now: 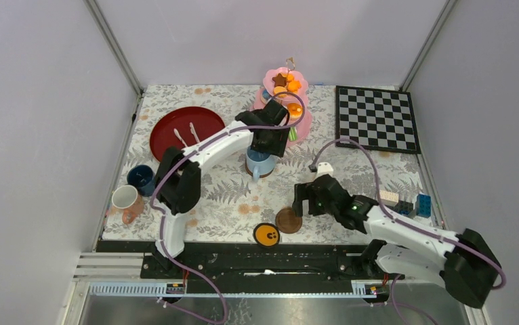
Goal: Serve the afternoon tea
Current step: Place the cup on the coaster, then move the coaster to the center of the board, then pick up the cup from the corner of the board, then place the cup on the coaster.
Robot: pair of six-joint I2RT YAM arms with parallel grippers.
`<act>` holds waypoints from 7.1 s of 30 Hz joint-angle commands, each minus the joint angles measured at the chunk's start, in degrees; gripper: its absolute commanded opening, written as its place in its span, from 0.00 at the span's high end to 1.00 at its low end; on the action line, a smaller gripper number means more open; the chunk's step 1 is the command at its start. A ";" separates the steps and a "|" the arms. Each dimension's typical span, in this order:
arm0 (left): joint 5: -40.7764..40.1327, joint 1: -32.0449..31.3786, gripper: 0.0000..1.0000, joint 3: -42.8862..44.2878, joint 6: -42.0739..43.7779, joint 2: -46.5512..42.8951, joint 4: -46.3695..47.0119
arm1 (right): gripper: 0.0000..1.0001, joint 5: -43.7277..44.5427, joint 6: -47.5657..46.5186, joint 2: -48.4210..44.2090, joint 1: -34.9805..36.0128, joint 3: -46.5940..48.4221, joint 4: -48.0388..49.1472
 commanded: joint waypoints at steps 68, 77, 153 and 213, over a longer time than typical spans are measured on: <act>-22.85 2.32 0.01 -39.42 9.18 -73.84 2.94 | 0.38 11.94 2.04 53.39 -13.36 46.69 -11.24; -26.57 4.58 0.01 -38.22 -1.14 -64.55 4.27 | 0.02 2.98 -3.74 31.80 -13.44 32.81 -3.80; 2.96 61.16 0.96 -42.65 -10.63 -30.67 12.21 | 0.00 -9.59 -6.48 4.82 -13.45 8.86 -2.55; 26.33 -14.21 1.00 -31.05 71.13 -51.85 4.00 | 0.00 -19.44 -14.71 -22.24 -13.43 1.46 17.77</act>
